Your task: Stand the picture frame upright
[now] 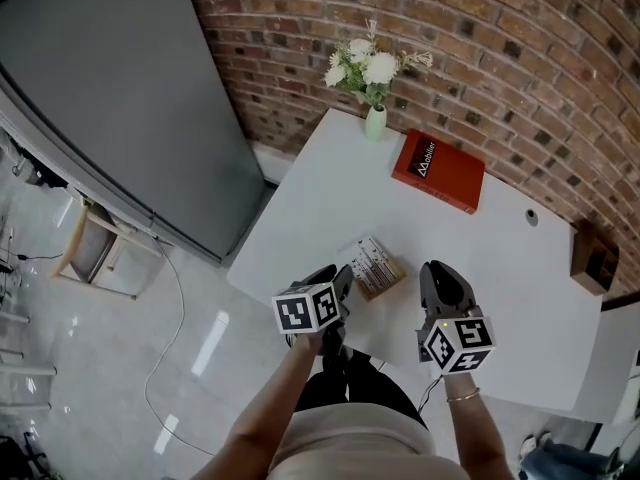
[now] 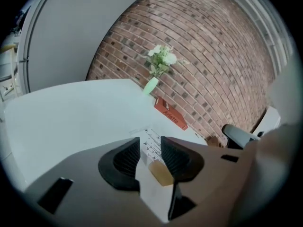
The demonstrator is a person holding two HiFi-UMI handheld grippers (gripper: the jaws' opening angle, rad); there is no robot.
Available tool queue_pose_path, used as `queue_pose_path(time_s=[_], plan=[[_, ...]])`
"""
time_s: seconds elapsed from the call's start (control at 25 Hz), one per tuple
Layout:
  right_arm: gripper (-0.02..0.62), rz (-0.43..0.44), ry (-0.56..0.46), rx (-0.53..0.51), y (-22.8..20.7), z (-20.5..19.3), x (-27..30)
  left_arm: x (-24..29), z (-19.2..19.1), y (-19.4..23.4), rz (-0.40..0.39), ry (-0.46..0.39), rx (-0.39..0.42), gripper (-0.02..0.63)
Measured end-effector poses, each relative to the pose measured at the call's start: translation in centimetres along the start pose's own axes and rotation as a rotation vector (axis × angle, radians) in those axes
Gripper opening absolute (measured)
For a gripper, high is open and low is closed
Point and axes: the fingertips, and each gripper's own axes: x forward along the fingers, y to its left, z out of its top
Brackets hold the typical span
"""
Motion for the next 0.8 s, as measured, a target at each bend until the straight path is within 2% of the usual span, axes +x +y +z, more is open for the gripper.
queue_pose_path(time_s=[0.16,0.48,0.8], plan=[[0.037,0.006,0.011,0.006,-0.4,-0.2,0.3,1.1,-0.9,0.3,-0.001,0.049,-0.075,0.132],[0.037,0.018,0.03,0.018,-0.8,-0.7,1.4,2.5,-2.4,0.9,0.007,0.12,-0.175,0.133],[0.036,0.027,0.046,0.019,-0.9,-1.0,2.0,3.6,-3.4,0.7,-0.047,0.175,-0.311,0.137]])
